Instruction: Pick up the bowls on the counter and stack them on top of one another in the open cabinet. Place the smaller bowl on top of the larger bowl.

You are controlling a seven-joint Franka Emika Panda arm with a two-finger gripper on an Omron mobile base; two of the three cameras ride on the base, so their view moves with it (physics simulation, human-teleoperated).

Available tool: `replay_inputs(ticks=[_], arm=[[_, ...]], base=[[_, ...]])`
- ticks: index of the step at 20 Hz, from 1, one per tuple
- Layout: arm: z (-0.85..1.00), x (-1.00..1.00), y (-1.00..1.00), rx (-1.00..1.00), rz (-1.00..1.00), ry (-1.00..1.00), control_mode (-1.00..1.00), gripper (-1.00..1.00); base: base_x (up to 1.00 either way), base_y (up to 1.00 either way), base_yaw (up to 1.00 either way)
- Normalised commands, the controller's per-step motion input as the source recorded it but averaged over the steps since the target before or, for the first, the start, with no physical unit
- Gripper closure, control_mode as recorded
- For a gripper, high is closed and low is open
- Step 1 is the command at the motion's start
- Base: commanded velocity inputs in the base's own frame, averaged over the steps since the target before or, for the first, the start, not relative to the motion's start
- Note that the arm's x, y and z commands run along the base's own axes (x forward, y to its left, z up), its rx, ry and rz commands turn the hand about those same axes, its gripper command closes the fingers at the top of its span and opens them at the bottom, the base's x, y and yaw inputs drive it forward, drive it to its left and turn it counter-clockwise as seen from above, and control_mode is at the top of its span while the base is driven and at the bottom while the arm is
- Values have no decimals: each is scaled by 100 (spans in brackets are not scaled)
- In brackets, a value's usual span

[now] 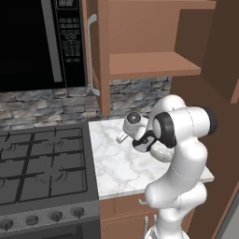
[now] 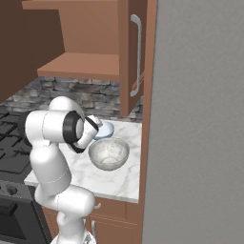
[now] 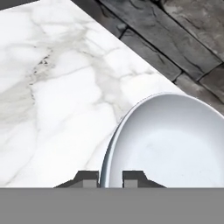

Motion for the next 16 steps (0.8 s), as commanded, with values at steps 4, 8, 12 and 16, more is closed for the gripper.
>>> replay_inputs(ticks=[4, 8, 12, 16], arm=[[38, 0, 6, 0, -4, -3, -100, 100], [50, 6, 14, -1, -3, -7, -100, 100], [49, 4, 14, -3, -1, -6, -100, 100], [57, -7, 2, -2, 0, -1, -100, 100]], base=[[0, 0, 0], [0, 0, 0], [0, 0, 0], [0, 0, 0]])
